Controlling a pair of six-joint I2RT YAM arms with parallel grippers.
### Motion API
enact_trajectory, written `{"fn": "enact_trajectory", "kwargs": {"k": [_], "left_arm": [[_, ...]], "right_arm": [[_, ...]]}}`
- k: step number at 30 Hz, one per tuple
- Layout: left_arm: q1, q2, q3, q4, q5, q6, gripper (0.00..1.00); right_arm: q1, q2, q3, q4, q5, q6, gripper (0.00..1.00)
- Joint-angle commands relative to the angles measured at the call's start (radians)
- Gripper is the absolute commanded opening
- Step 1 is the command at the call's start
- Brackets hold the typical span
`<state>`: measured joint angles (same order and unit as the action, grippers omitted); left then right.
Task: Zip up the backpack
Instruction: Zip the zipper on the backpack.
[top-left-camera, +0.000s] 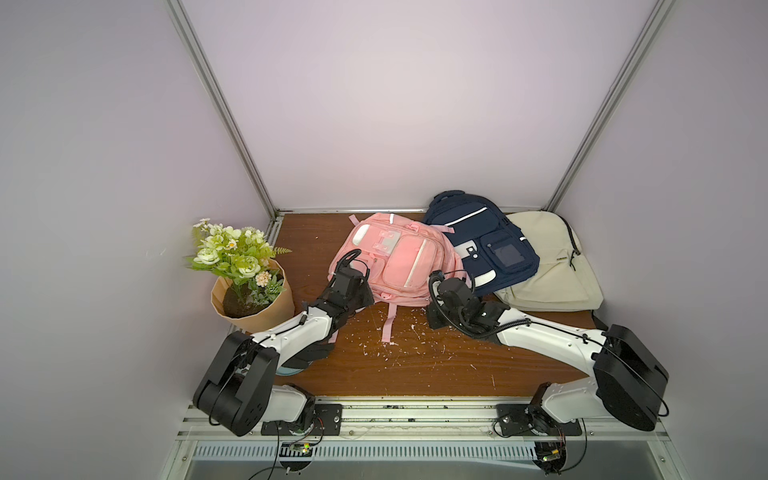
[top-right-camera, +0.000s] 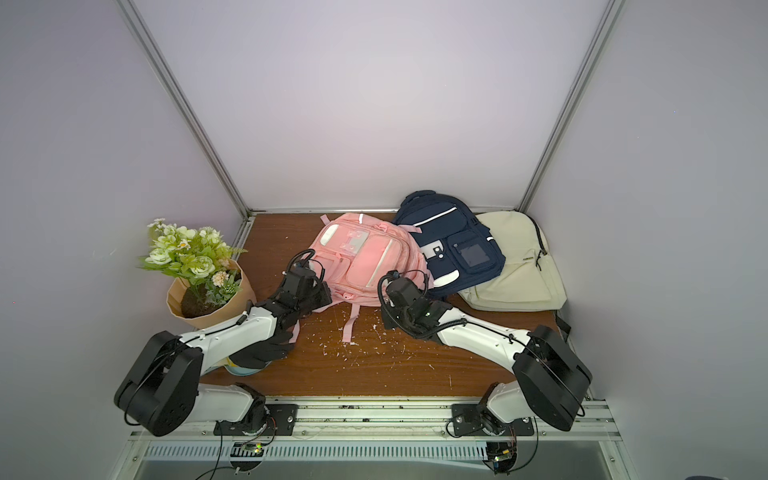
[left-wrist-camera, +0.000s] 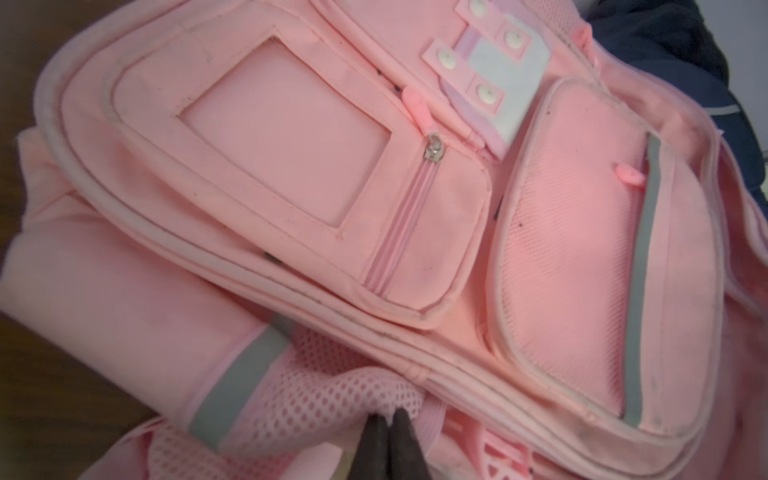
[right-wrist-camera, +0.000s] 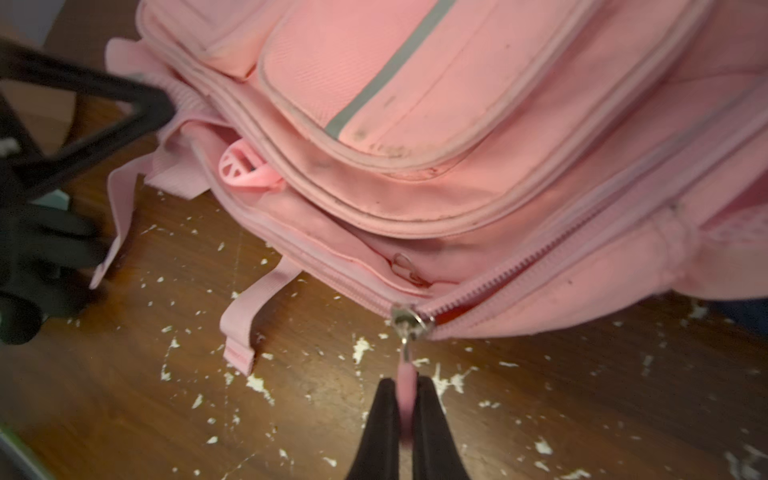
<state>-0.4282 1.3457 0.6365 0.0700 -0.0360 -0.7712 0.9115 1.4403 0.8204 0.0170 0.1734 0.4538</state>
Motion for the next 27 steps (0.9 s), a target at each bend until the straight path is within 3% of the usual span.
{"fn": "enact_trajectory", "kwargs": {"k": [1,2,4,8,14,21,24,27], "left_arm": [[0.014,-0.111,-0.064,-0.091,-0.056,-0.044,0.66],[0.014,-0.143,-0.086,-0.117,-0.067,-0.067,0.75],[0.013,-0.209,-0.143,-0.148,-0.044,-0.108,0.83],[-0.012,-0.274,-0.259,-0.044,0.07,-0.165,0.9],[-0.049,-0.259,-0.319,0.202,0.131,-0.209,0.97],[-0.048,-0.223,-0.313,0.272,0.133,-0.203,0.95],[-0.044,-0.174,-0.307,0.301,0.147,-0.197,0.86],[-0.017,-0.103,-0.308,0.37,0.197,-0.199,0.69]], "right_arm": [[0.049,0.028,0.025,0.141,-0.035,0.045,0.0],[0.059,0.039,0.029,0.148,-0.031,0.05,0.0],[0.079,0.062,0.042,0.138,-0.012,0.052,0.0],[0.106,0.078,0.032,0.132,0.02,0.045,0.0],[0.139,0.107,0.035,0.156,0.008,0.062,0.0],[0.166,0.124,0.029,0.174,0.002,0.065,0.0],[0.178,0.107,0.012,0.205,-0.007,0.062,0.0],[0.193,0.083,-0.004,0.228,-0.011,0.049,0.0]]}}
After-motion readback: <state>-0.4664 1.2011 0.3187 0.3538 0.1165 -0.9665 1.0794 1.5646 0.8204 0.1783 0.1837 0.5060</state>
